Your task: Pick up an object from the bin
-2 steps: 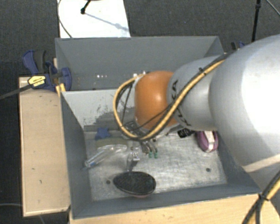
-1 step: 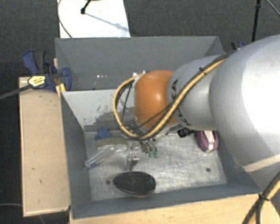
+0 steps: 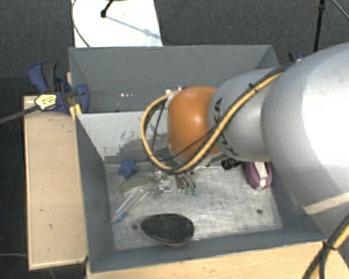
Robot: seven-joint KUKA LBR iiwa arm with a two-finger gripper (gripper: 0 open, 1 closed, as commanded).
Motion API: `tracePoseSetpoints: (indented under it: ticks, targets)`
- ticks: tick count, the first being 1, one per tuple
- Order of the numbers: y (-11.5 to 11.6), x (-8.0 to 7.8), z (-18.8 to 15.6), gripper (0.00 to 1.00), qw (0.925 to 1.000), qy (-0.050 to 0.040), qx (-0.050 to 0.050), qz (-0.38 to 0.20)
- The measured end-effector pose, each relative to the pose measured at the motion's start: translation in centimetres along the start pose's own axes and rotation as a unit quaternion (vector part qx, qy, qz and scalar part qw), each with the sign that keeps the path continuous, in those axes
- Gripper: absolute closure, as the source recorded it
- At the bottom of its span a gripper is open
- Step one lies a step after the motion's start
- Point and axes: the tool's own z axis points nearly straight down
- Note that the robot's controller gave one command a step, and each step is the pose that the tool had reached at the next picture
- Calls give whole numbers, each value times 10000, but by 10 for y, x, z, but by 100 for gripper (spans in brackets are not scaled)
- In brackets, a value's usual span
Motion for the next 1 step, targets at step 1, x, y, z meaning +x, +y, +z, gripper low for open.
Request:
tracePoseSetpoints:
  ticks: [1]
  targets:
    - [0, -2, -44, 100, 10000, 19, 5, -11]
